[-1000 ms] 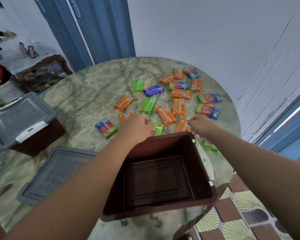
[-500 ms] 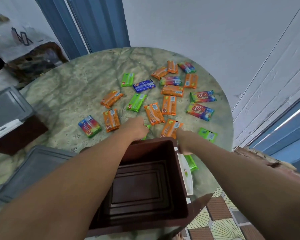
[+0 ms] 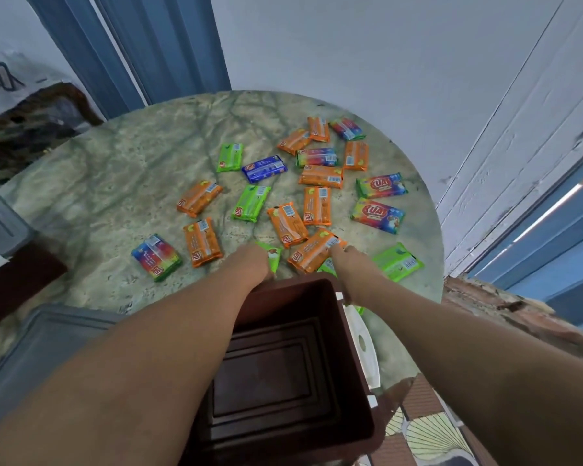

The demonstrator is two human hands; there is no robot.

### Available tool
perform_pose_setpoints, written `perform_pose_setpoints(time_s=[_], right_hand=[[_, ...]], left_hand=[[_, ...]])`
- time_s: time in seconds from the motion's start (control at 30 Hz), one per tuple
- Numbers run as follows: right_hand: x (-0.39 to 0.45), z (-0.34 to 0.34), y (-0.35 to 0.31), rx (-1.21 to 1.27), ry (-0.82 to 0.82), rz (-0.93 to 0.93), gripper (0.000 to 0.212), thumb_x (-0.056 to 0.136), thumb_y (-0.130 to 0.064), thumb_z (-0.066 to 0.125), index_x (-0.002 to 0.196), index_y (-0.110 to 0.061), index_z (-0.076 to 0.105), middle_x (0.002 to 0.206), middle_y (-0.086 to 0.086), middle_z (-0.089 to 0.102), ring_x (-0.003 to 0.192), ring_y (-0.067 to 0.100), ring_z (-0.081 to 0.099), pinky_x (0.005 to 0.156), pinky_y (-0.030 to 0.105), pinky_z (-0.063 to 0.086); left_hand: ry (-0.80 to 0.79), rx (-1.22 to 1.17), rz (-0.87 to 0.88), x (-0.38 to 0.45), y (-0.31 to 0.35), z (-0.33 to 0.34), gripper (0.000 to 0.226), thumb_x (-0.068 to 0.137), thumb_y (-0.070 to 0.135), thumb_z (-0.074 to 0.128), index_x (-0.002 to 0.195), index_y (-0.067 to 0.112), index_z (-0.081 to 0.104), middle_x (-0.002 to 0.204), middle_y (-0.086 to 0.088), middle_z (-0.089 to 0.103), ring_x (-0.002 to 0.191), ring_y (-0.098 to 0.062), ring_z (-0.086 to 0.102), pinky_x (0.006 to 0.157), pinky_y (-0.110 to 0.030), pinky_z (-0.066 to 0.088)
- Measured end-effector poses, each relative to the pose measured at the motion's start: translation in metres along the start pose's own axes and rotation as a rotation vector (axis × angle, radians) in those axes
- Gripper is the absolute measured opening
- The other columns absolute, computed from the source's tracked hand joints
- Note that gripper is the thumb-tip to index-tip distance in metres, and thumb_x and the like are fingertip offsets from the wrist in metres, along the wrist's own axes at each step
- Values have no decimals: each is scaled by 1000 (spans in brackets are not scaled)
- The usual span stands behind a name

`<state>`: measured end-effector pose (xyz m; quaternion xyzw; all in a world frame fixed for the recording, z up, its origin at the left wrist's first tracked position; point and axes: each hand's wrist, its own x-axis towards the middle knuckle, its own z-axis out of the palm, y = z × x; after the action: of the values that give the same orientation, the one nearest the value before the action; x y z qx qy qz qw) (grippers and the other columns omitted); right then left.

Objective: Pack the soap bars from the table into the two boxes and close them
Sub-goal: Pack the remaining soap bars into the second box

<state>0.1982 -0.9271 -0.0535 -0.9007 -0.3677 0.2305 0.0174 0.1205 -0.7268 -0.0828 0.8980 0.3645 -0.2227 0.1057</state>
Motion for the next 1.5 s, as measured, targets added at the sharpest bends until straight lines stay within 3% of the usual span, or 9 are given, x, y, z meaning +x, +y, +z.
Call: perform_pose_setpoints(time_s=[0.17, 0.37, 0.47, 0.53, 0.63, 0.73, 1.07, 1.27, 1.5], right_hand=[[-2, -4, 0, 31, 122, -22, 68, 84, -20, 83, 137, -10, 40, 130, 15, 44, 102, 39, 64, 85, 45, 55], [0, -32, -9, 217, 236, 11, 85, 82, -56, 74, 150, -19, 40, 138, 13, 45, 122, 34, 54, 98, 44, 51], [0, -48, -21, 420, 288, 61, 93, 73, -66, 63, 150, -19, 39, 140, 14, 51, 122, 33, 55, 99, 48, 52], [-2, -52, -35, 551, 318, 59, 92, 72, -65, 62, 148, -21, 37, 138, 12, 52, 118, 30, 56, 97, 46, 51], [-7, -51, -62, 680, 400, 1, 77, 83, -53, 71, 146, -21, 38, 139, 10, 47, 125, 28, 50, 97, 37, 43], [-19, -45, -88, 687, 512, -71, 75, 80, -47, 74, 140, -20, 39, 138, 7, 46, 123, 26, 51, 94, 35, 40], [-90, 13, -116, 540, 587, -337, 84, 67, -35, 81, 136, -21, 36, 122, -1, 55, 106, 22, 60, 78, 28, 43], [-110, 35, -96, 279, 284, -457, 79, 68, -45, 79, 132, -27, 36, 107, -13, 53, 93, 16, 63, 76, 27, 47], [-76, 58, -83, -242, -42, -448, 78, 72, -33, 80, 139, -28, 40, 128, -1, 55, 111, 24, 54, 85, 44, 55]], left_hand=[[-27, 38, -30, 7, -1, 4, 58, 87, 43, 70, 133, 10, 60, 127, -11, 63, 116, -31, 61, 87, -36, 51], [-2, -205, -115, -5, -13, -10, 101, 94, 43, 67, 158, -4, 5, 158, -25, 30, 139, -41, 40, 111, -43, 38], [50, -411, -55, -28, -26, -31, 125, 84, 51, 75, 156, -2, -12, 153, -24, 39, 130, -40, 50, 105, -44, 47], [167, -491, -39, -42, -35, -42, 113, 83, 51, 74, 155, 7, 0, 128, -14, 58, 113, -33, 60, 89, -42, 52], [387, -464, -14, -68, -45, -54, 86, 82, 55, 72, 139, 13, 24, 99, -3, 61, 95, -30, 64, 76, -39, 50], [496, -504, 62, -94, -60, -52, 73, 80, 57, 71, 127, 18, 31, 104, -2, 62, 92, -29, 64, 76, -43, 54], [722, -412, 117, -169, -107, -7, 74, 74, 48, 75, 128, 14, 38, 117, -10, 54, 98, -32, 59, 76, -46, 51], [716, -279, 225, -210, -121, 33, 83, 68, 39, 82, 133, 17, 35, 120, -8, 50, 105, -27, 52, 84, -41, 50], [315, 133, 353, -205, -108, 44, 66, 83, 40, 69, 134, 25, 31, 123, -4, 47, 114, -28, 48, 87, -41, 44]])
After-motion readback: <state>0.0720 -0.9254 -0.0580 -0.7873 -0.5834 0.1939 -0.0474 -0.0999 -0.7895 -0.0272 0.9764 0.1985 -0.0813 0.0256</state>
